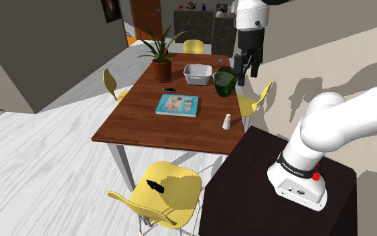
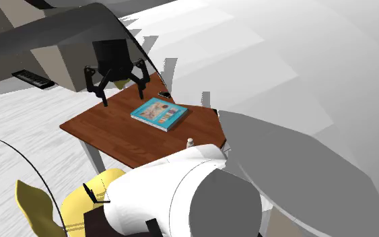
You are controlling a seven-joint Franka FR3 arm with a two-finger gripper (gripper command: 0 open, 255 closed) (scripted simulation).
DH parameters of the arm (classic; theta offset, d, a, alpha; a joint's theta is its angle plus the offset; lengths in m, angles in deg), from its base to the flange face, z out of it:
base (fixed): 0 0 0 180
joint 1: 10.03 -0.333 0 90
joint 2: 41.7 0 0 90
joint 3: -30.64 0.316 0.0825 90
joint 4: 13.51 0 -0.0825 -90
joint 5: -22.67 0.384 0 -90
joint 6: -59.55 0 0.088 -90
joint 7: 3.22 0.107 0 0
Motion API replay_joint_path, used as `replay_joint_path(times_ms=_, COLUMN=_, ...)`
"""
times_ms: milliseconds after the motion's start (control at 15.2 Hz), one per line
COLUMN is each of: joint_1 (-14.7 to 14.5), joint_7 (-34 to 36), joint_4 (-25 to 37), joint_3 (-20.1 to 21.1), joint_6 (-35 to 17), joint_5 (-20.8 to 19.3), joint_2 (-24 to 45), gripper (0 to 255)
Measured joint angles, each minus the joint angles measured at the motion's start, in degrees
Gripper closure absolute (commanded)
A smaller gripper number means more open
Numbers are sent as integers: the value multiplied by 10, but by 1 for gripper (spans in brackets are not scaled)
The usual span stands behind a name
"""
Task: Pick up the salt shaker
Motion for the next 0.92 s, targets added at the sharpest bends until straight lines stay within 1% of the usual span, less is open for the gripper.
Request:
replay_joint_path(times_ms=132, joint_1=1, joint_7=-5, joint_4=-10, joint_3=-4, joint_6=-9, joint_5=-4, joint_2=-2, gripper=0)
replay_joint_path(times_ms=330, joint_1=9, joint_7=-31, joint_4=-46, joint_3=-22, joint_6=-50, joint_5=-24, joint_2=-1, gripper=0)
replay_joint_path(times_ms=792, joint_1=34, joint_7=-92, joint_4=-135, joint_3=-70, joint_6=-197, joint_5=-77, joint_2=37, gripper=0)
replay_joint_path(times_ms=924, joint_1=42, joint_7=-110, joint_4=-146, joint_3=-85, joint_6=-243, joint_5=-92, joint_2=66, gripper=0)
